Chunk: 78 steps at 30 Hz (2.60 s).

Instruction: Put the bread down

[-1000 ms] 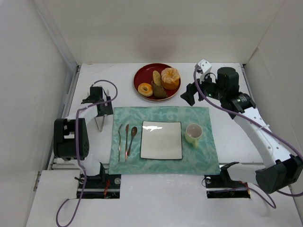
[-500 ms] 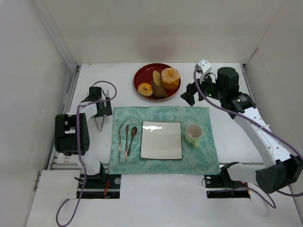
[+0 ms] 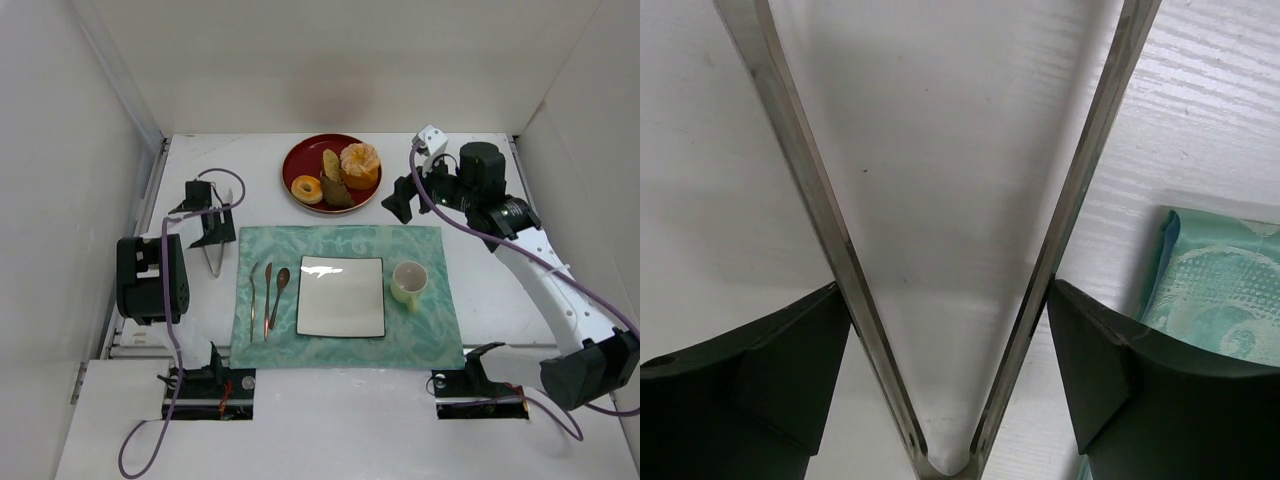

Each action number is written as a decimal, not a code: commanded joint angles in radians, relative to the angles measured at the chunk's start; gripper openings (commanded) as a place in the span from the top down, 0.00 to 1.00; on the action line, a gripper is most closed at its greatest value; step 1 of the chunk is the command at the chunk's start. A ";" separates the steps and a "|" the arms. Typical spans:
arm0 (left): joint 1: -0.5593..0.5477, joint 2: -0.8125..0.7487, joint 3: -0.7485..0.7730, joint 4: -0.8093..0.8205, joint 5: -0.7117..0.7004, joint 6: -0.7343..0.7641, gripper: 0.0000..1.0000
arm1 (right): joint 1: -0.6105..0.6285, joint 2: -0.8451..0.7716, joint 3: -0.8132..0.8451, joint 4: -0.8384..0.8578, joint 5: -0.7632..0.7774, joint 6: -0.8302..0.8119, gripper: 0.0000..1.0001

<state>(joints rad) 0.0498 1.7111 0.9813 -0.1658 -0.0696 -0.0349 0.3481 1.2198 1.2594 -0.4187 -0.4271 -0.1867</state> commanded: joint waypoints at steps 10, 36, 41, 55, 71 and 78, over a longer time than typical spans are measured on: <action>0.015 0.042 0.022 -0.046 0.065 0.023 0.47 | 0.003 -0.042 0.003 0.029 -0.001 0.001 0.00; -0.146 -0.377 0.289 -0.208 0.257 -0.049 0.52 | 0.003 -0.032 -0.006 0.029 0.008 0.001 0.00; -0.256 -0.326 0.398 -0.241 0.336 -0.080 0.52 | 0.003 -0.032 -0.006 0.029 0.008 0.001 0.00; -0.479 -0.090 0.566 -0.265 0.301 -0.109 0.52 | 0.003 -0.042 -0.006 0.038 0.027 0.001 0.00; -0.521 -0.050 0.588 -0.336 0.169 -0.077 0.52 | 0.003 -0.032 -0.006 0.038 0.027 0.001 0.00; -0.544 -0.018 0.612 -0.373 0.133 -0.077 0.52 | 0.003 -0.032 -0.006 0.038 0.027 0.001 0.00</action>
<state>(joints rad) -0.4740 1.6855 1.5372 -0.5228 0.0990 -0.1272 0.3481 1.2060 1.2591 -0.4179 -0.4007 -0.1867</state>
